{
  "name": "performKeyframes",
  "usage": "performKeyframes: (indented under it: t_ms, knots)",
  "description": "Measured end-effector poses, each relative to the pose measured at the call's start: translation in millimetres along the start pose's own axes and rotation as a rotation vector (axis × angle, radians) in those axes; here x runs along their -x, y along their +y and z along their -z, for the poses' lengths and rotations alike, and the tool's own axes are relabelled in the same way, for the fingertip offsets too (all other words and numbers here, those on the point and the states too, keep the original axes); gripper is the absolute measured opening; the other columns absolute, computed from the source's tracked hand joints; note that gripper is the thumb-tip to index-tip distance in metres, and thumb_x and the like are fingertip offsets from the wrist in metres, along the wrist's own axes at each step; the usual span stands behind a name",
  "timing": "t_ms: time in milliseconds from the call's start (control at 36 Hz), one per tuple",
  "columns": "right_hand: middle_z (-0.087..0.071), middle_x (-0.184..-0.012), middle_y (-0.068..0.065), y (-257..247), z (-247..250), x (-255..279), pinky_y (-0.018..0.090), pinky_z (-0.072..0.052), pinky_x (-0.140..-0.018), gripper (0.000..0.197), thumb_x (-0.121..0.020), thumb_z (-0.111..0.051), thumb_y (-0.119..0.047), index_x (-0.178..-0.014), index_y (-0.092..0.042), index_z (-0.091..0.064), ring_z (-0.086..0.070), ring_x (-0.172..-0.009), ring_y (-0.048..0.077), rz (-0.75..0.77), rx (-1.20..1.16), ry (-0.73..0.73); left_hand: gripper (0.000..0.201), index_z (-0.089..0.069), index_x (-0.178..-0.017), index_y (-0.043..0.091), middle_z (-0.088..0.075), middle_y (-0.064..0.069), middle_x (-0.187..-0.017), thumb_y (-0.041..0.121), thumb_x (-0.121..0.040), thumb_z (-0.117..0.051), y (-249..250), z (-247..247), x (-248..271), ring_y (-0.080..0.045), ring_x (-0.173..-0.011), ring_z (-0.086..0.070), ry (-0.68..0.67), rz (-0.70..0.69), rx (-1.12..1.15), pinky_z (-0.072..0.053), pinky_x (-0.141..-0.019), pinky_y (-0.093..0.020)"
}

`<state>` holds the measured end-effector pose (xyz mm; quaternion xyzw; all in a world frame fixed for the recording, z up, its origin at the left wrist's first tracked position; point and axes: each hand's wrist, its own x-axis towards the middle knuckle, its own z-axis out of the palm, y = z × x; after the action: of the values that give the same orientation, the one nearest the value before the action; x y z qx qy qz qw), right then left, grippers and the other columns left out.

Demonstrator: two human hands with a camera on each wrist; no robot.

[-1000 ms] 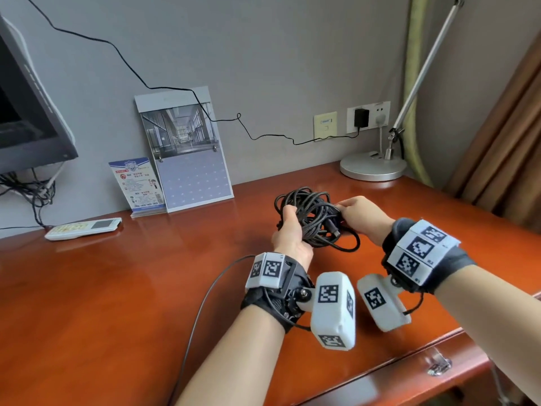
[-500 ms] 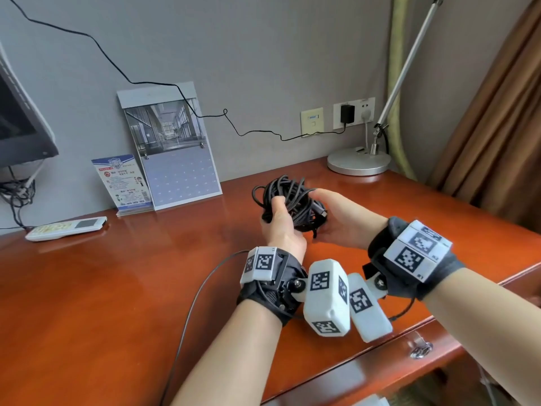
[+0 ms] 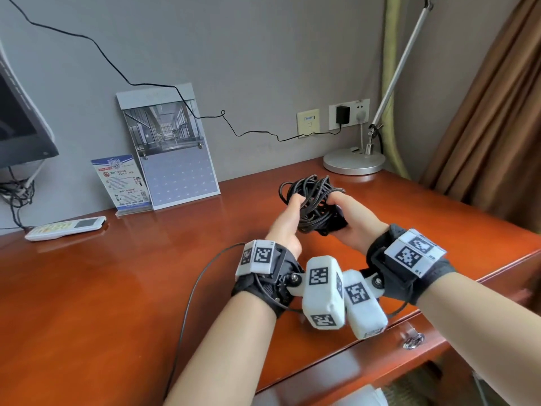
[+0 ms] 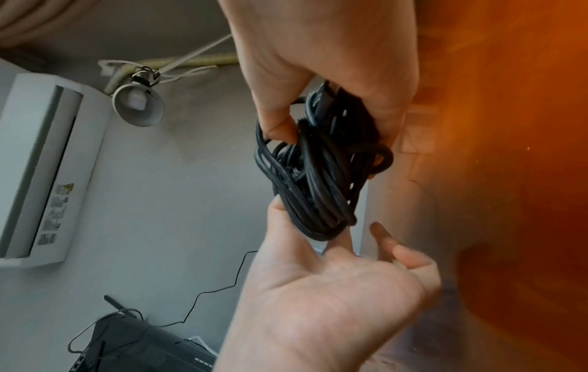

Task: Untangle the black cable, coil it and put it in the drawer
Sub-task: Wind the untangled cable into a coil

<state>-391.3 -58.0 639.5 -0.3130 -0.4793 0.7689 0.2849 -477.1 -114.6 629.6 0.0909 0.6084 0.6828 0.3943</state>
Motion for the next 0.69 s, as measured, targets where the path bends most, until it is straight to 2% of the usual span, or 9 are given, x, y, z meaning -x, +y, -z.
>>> performKeyframes:
  t_ms: [56, 139, 250, 333, 389, 444, 472, 583, 694]
  knots:
    - [-0.060, -0.105, 0.017, -3.2, 2.2, -1.8, 0.037, -0.053, -0.078, 0.041, -0.081, -0.049, -0.008, -0.120, 0.000, -0.054, -0.064, -0.088, 0.029, 0.003, 0.026, 0.025, 0.019, -0.056, -0.077, 0.014, -0.060, 0.001, -0.076, 0.031, -0.086, -0.058, -1.1, 3.7, -2.6, -0.011, -0.072, -0.048, -0.022, 0.038, -0.007, -0.037, -0.073, -0.026]
    - [-0.060, -0.103, 0.016, -4.7, 3.0, -4.1, 0.033, -0.052, -0.071, 0.029, -0.085, -0.045, -0.005, -0.113, -0.004, -0.053, -0.064, -0.087, 0.027, -0.015, -0.006, 0.009, 0.012, -0.061, -0.084, 0.010, -0.066, -0.004, -0.065, 0.022, -0.084, -0.058, -0.4, 2.0, -6.2, -0.017, -0.068, -0.059, -0.105, 0.057, 0.067, -0.047, -0.060, -0.027]
    - [-0.065, -0.091, 0.011, -4.9, 12.6, -6.9, 0.032, -0.049, -0.069, 0.017, -0.090, -0.044, -0.007, -0.102, -0.005, -0.057, -0.063, -0.082, 0.022, -0.042, -0.027, 0.003, 0.034, -0.059, -0.115, 0.004, -0.068, -0.020, -0.103, 0.020, -0.085, -0.055, 2.9, -8.7, -1.8, -0.034, -0.089, -0.066, -0.103, 0.024, 0.097, -0.056, -0.062, -0.042]
    - [-0.059, -0.078, 0.001, -6.9, 20.8, -5.3, 0.025, -0.037, -0.064, 0.009, -0.089, -0.047, -0.016, -0.083, -0.014, -0.052, -0.053, -0.071, 0.013, -0.074, 0.072, 0.042, 0.049, -0.049, -0.128, 0.005, -0.062, -0.024, -0.115, 0.020, -0.083, -0.061, 0.9, -14.9, -0.4, -0.038, -0.093, -0.067, -0.090, 0.005, 0.127, -0.056, -0.059, -0.052]
    - [-0.056, -0.078, -0.002, -7.7, 26.3, -5.9, 0.027, -0.034, -0.076, 0.011, -0.088, -0.049, -0.021, -0.078, -0.016, -0.049, -0.048, -0.071, 0.011, -0.090, 0.148, 0.061, 0.047, -0.042, -0.128, 0.005, -0.059, -0.024, -0.117, 0.017, -0.086, -0.060, -2.6, -18.7, -3.2, -0.039, -0.092, -0.066, -0.047, -0.013, 0.140, -0.055, -0.055, -0.052]
    - [-0.058, -0.082, -0.002, -9.1, 31.1, -5.7, 0.033, -0.029, -0.090, 0.011, -0.088, -0.049, -0.024, -0.079, -0.017, -0.050, -0.050, -0.076, 0.012, -0.108, 0.203, 0.064, 0.047, -0.039, -0.130, 0.007, -0.057, -0.025, -0.118, 0.018, -0.089, -0.059, -7.9, -22.7, -5.1, -0.040, -0.094, -0.065, -0.056, 0.003, 0.158, -0.055, -0.054, -0.052]
    - [-0.059, -0.083, -0.002, -9.8, 32.5, -4.5, 0.034, -0.029, -0.089, 0.011, -0.088, -0.049, -0.025, -0.080, -0.017, -0.051, -0.051, -0.078, 0.013, -0.120, 0.223, 0.060, 0.047, -0.040, -0.132, 0.008, -0.058, -0.025, -0.119, 0.021, -0.090, -0.058, -9.8, -24.5, -4.4, -0.041, -0.095, -0.064, -0.072, 0.019, 0.163, -0.055, -0.054, -0.052]
    - [-0.059, -0.087, 0.000, -15.5, 41.0, 3.3, 0.031, -0.033, -0.068, 0.008, -0.088, -0.051, -0.026, -0.087, -0.018, -0.053, -0.050, -0.076, 0.015, -0.179, 0.297, -0.024, 0.044, -0.047, -0.129, 0.006, -0.062, -0.024, -0.116, 0.027, -0.091, -0.054, -24.7, -26.4, -10.7, -0.040, -0.098, -0.064, -0.054, 0.060, 0.177, -0.056, -0.058, -0.049]
    - [-0.062, -0.081, -0.001, -21.9, 57.5, 14.2, 0.032, -0.032, -0.064, 0.010, -0.091, -0.047, -0.023, -0.086, -0.020, -0.054, -0.052, -0.069, 0.014, -0.193, 0.311, -0.112, 0.040, -0.051, -0.126, 0.008, -0.061, -0.022, -0.117, 0.023, -0.089, -0.056, -33.3, -32.7, 1.3, -0.039, -0.100, -0.063, -0.031, 0.030, 0.246, -0.057, -0.065, -0.052]
